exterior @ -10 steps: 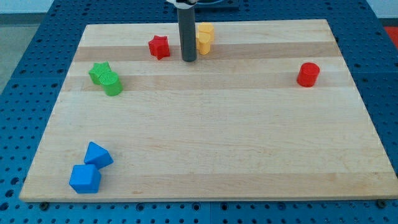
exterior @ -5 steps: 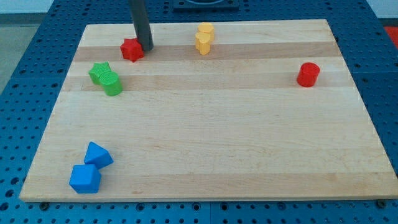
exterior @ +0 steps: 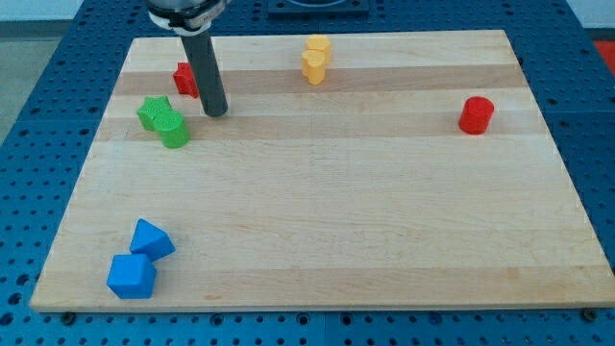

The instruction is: Move the red star to the top left

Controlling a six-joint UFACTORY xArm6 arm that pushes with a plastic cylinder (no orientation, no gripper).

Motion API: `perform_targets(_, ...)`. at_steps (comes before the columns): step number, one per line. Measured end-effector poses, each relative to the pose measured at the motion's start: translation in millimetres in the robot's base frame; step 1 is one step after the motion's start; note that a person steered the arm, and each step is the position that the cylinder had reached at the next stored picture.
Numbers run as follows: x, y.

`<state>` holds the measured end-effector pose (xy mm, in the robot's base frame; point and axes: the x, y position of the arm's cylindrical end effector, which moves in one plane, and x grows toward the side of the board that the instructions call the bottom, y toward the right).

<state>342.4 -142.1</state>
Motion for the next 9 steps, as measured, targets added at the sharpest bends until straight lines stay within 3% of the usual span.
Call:
perform_targets(2,-24.0,7.6)
perform_targets(6,-48.4,-47.6)
perform_targets(8,-48.4,-44.5)
perform_targets(9,-28.7,-11.7)
